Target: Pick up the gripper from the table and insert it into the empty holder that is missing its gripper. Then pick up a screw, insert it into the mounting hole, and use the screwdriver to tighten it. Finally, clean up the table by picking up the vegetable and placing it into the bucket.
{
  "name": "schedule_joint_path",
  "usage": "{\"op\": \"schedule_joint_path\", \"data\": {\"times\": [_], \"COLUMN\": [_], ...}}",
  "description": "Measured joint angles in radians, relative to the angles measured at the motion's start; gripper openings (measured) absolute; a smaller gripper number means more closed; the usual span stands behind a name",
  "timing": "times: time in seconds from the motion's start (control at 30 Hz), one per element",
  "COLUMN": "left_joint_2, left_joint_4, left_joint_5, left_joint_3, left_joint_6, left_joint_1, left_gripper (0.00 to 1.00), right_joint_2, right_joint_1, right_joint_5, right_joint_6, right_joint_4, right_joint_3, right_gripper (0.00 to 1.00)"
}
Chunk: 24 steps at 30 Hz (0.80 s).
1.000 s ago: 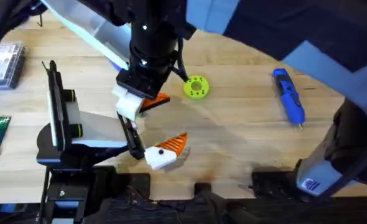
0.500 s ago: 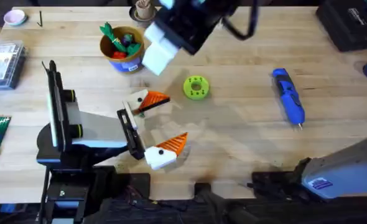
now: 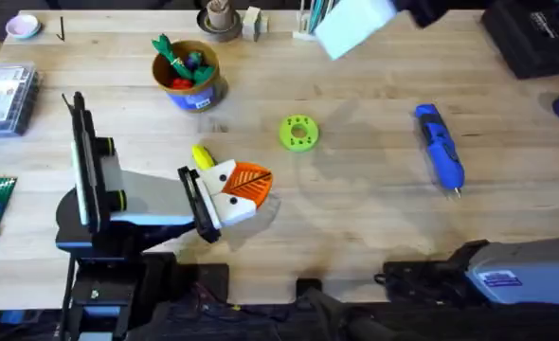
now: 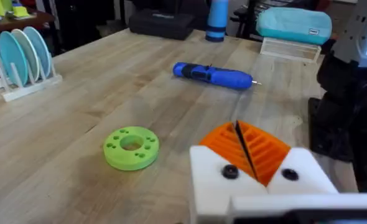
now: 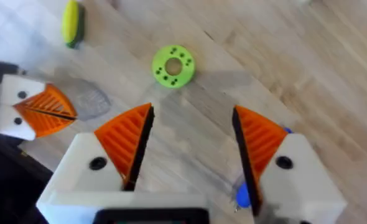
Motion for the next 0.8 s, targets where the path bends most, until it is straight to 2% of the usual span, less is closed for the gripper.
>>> {"op": "schedule_joint_path", "data": {"times": [0.17,0.37,0.57,0.67,0.8], "left_joint_2": [0.000,0.000,0.000,0.000,0.000], "left_joint_4": [0.000,0.000,0.000,0.000,0.000], "left_joint_5": [0.000,-0.003,-0.004,-0.004,-0.004], "left_joint_3": [0.000,0.000,0.000,0.000,0.000], "left_joint_6": [0.000,0.000,0.000,0.000,0.000], "left_joint_1": [0.000,0.000,0.000,0.000,0.000], "left_gripper": [0.004,0.004,0.004,0.004,0.004], "right_joint_2": [-0.060,-0.205,-0.373,-0.417,-0.416], "right_joint_1": [-0.104,-0.225,-0.384,-0.474,-0.605], "right_joint_5": [0.008,0.041,0.056,0.059,0.064], "right_joint_6": [0.031,0.083,0.137,0.144,0.154], "right_joint_4": [0.004,0.093,0.188,0.195,0.232], "right_joint_3": [-0.080,-0.361,-0.641,-0.729,-0.818], "right_gripper": [0.823,0.824,0.824,0.824,0.825]}}
